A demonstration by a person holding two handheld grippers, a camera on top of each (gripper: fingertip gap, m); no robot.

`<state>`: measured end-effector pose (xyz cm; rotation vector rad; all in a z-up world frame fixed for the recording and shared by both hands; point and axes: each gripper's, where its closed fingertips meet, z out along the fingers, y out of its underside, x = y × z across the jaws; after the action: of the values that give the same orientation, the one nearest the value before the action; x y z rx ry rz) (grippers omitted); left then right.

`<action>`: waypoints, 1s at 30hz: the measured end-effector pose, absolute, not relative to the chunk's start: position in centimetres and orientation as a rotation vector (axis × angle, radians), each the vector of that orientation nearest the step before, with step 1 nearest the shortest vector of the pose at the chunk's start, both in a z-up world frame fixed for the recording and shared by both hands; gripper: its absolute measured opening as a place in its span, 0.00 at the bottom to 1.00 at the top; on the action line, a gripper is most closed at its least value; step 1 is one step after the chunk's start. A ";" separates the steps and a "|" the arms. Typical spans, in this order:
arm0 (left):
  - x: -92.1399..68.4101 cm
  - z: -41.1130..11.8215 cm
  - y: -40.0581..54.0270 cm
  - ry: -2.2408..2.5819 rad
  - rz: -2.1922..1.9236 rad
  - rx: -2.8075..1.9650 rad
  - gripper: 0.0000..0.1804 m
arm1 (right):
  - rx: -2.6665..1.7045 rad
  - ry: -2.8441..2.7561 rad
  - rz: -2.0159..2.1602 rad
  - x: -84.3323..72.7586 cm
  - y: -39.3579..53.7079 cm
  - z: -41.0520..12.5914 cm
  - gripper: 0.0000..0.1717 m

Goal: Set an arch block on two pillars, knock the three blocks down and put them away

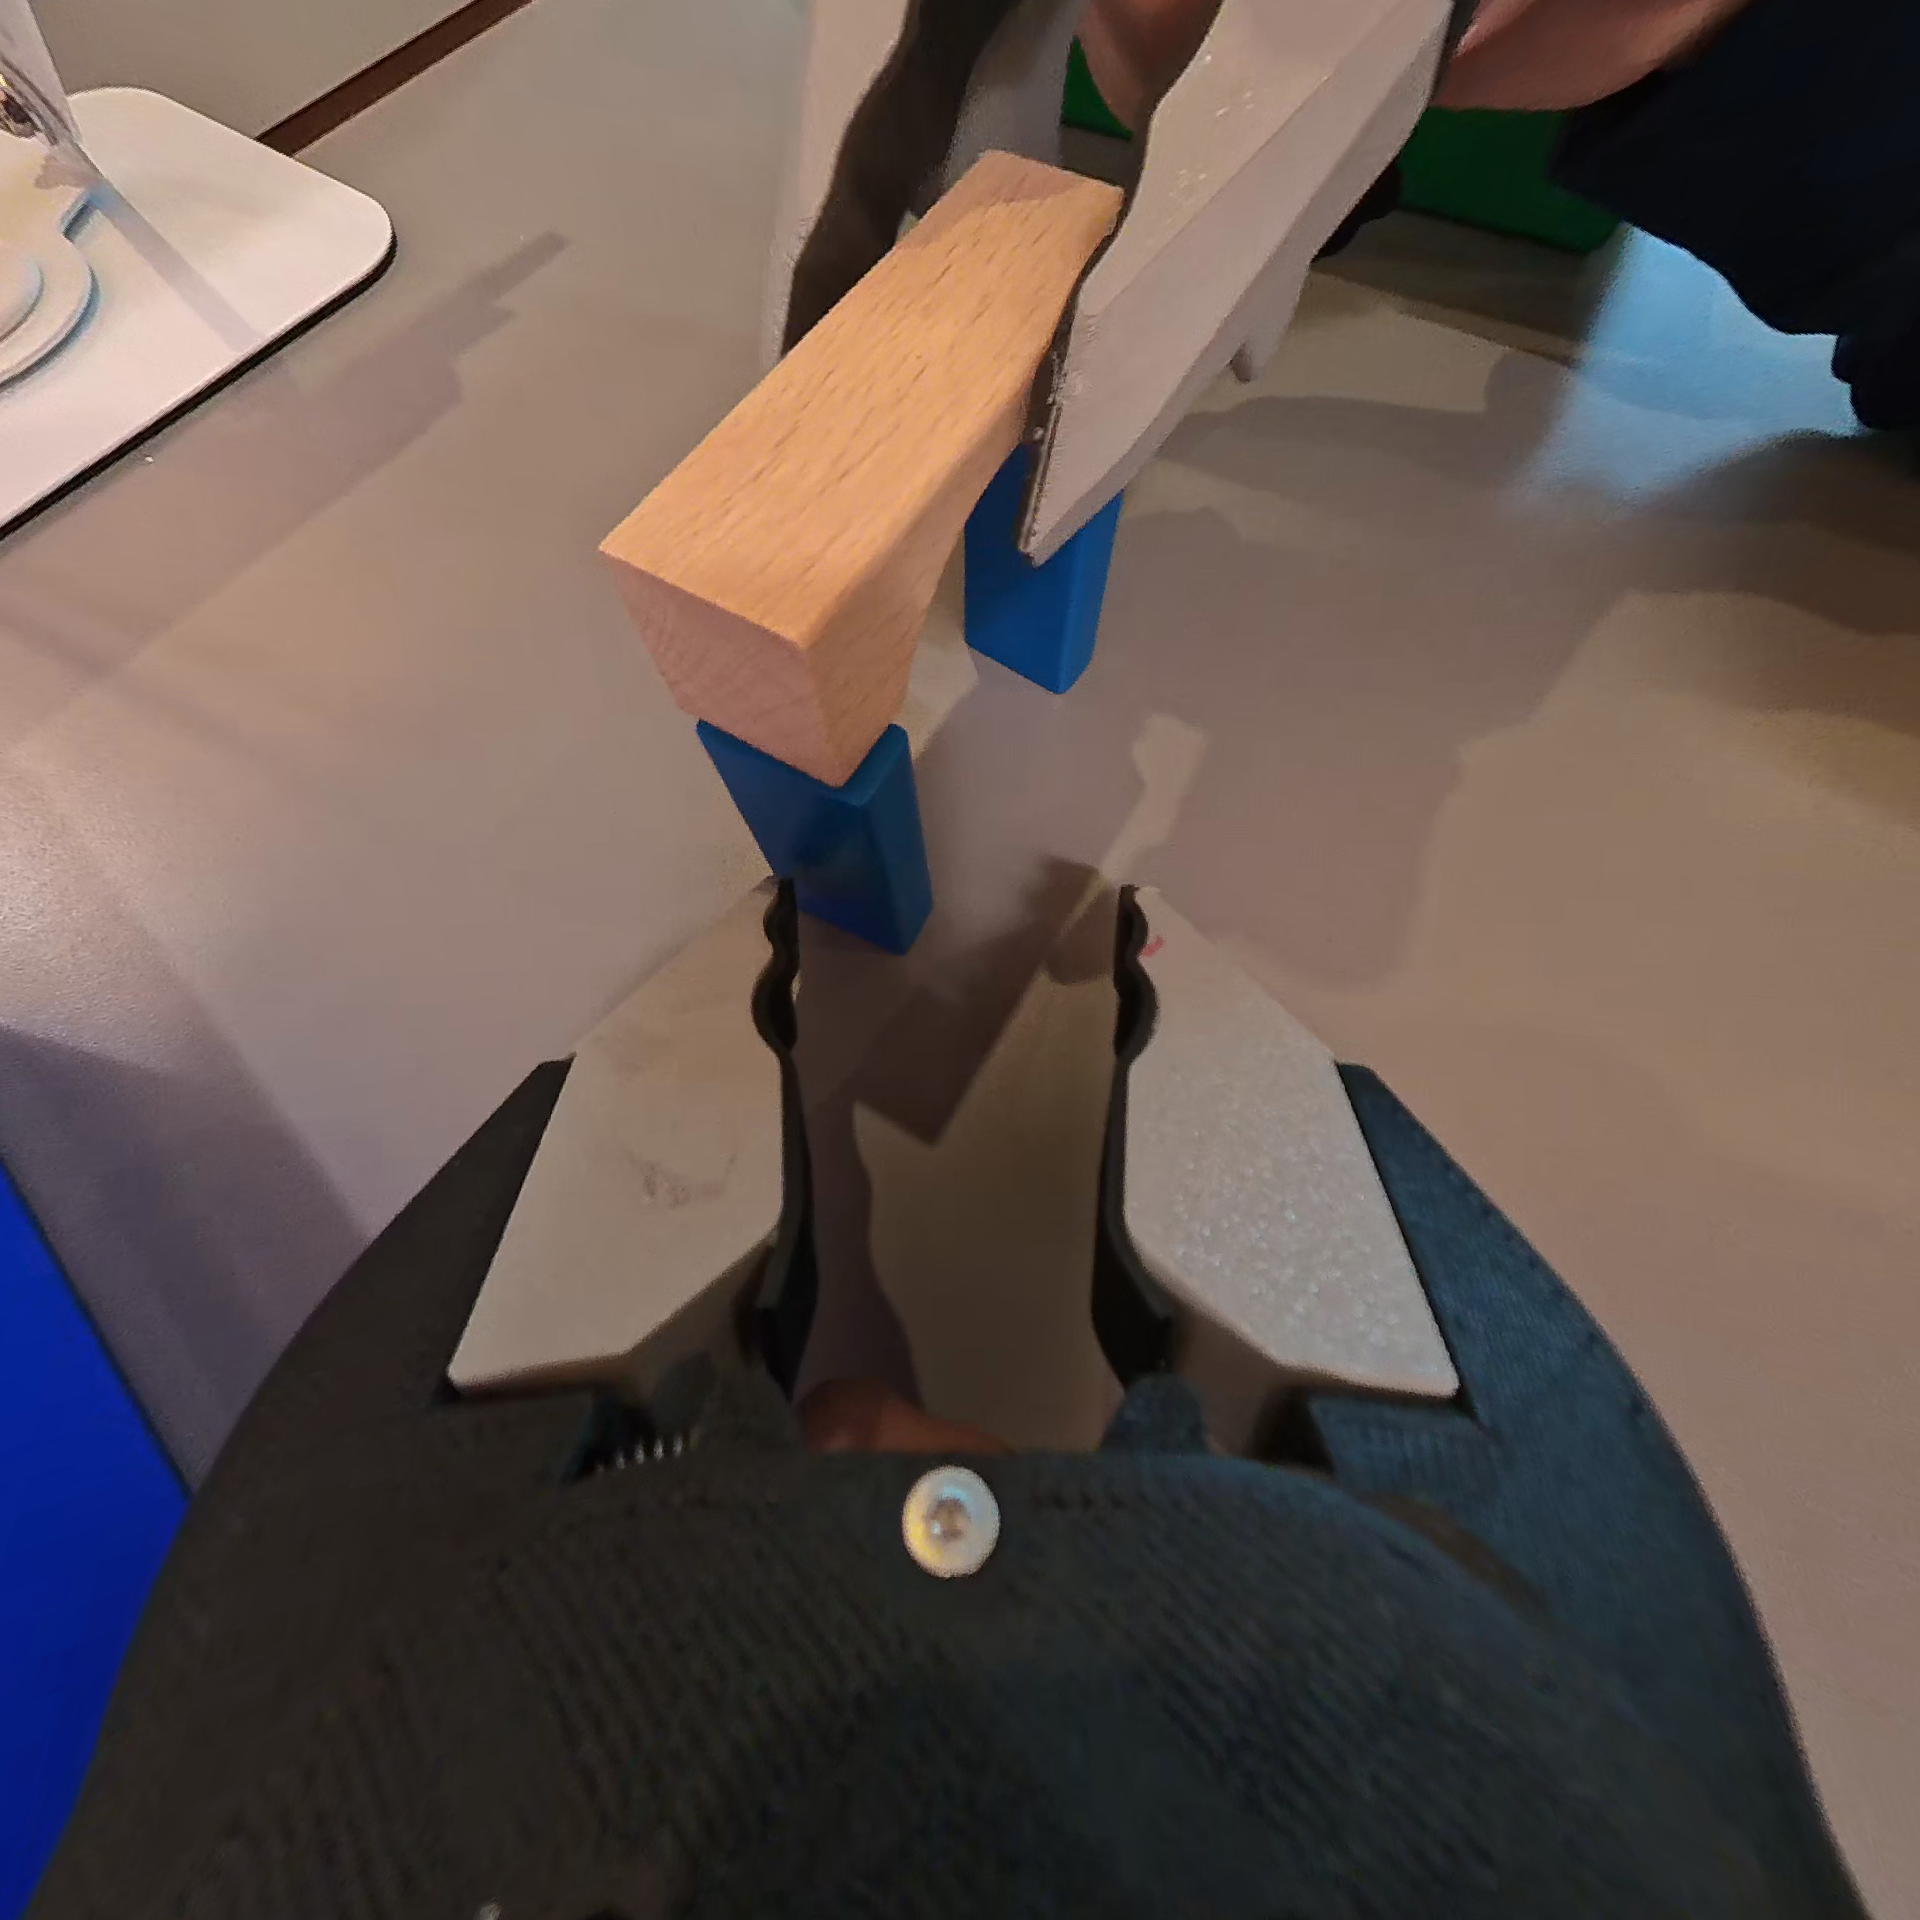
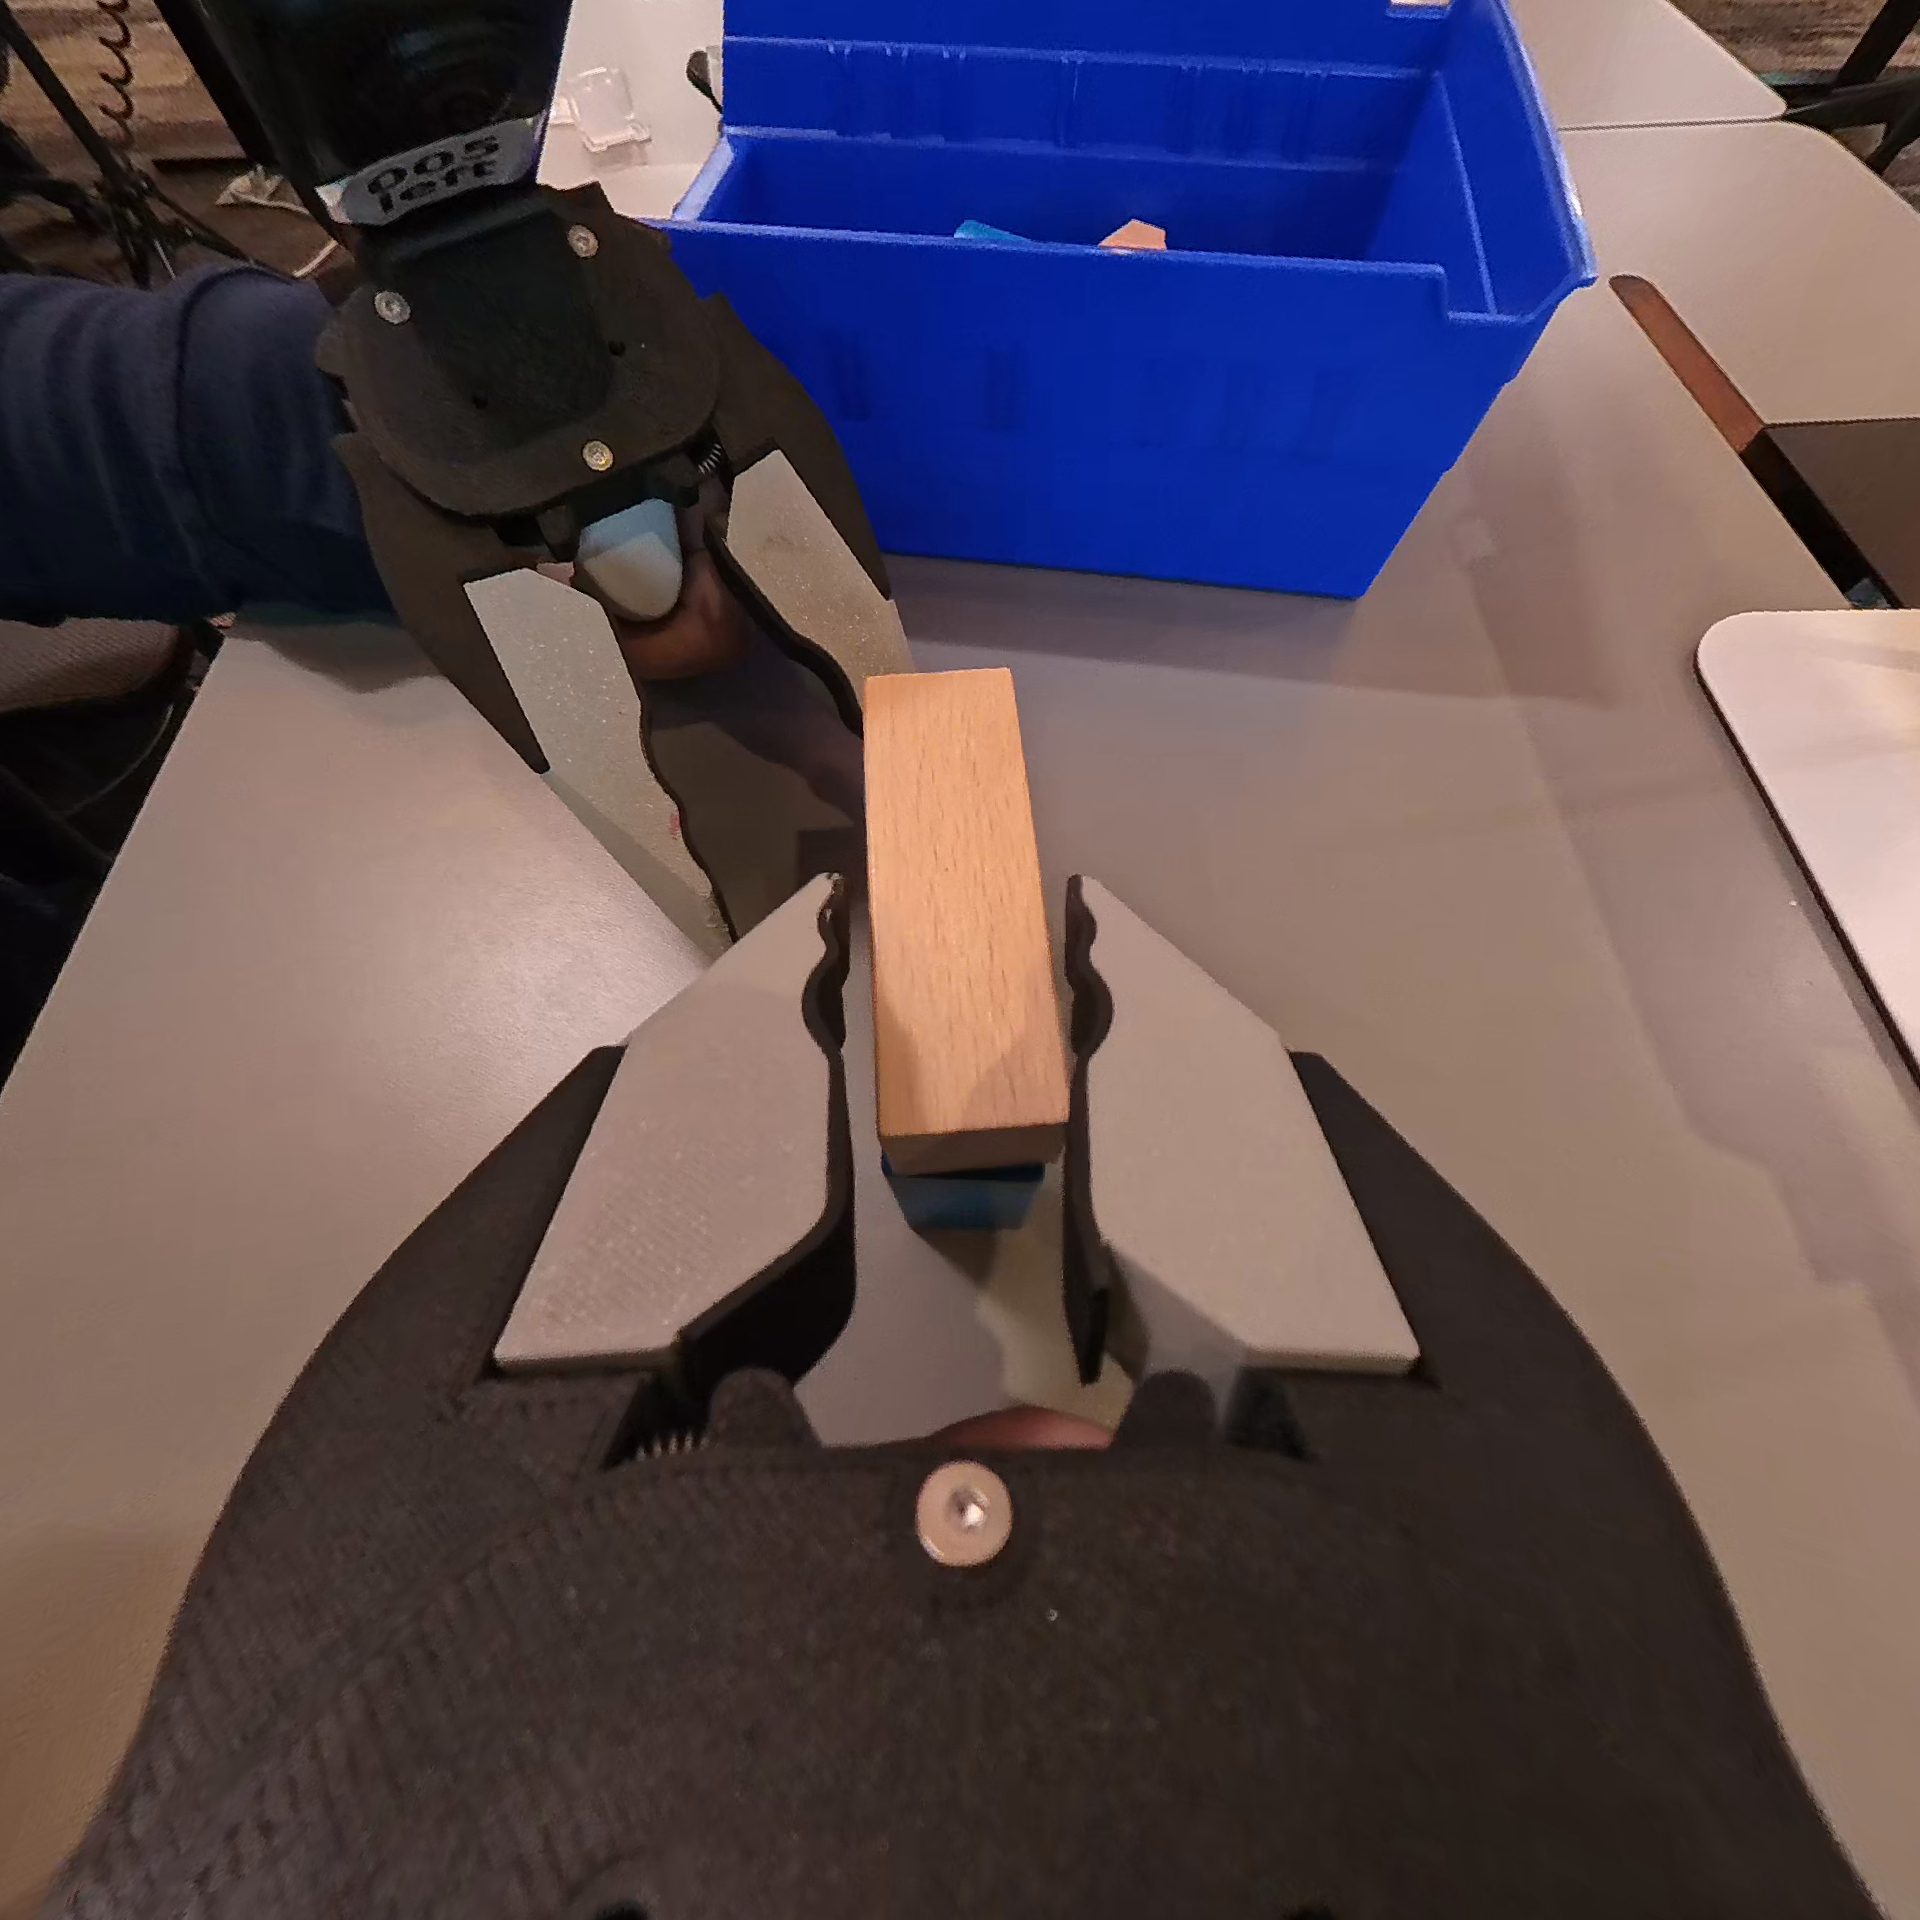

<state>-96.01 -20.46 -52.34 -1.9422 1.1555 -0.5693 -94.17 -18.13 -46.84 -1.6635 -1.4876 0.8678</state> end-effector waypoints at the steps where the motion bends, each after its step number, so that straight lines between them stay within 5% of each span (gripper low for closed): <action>1: -96.0 -52.3 -20.5 1.156 -0.569 -1.943 0.33 | -1.663 -1.486 0.868 -94.2 -18.1 -46.8 0.23; 12: -96.6 -51.8 -20.5 1.093 -0.604 -1.941 0.38 | -1.534 -1.363 0.893 -94.1 -18.4 -42.1 0.29; 17: -97.6 -50.4 -19.8 0.968 -0.586 -1.894 0.41 | -1.447 -1.197 0.839 -93.5 -17.5 -39.5 0.42; 24: -98.0 -49.2 -19.6 0.890 -0.597 -1.838 0.47 | -1.424 -0.979 0.802 -90.9 -17.6 -38.9 0.43; 27: -98.0 -48.8 -19.9 0.881 -0.625 -1.817 0.47 | -1.434 -0.900 0.778 -89.4 -17.5 -38.9 0.38; 30: -98.0 -48.6 -20.0 0.873 -0.648 -1.808 0.47 | -1.432 -0.824 0.755 -87.8 -17.5 -38.5 0.16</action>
<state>-98.03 -20.04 -48.61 -1.8082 0.8731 -0.6484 -87.83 -17.49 -38.46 -1.4320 -0.8243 0.7550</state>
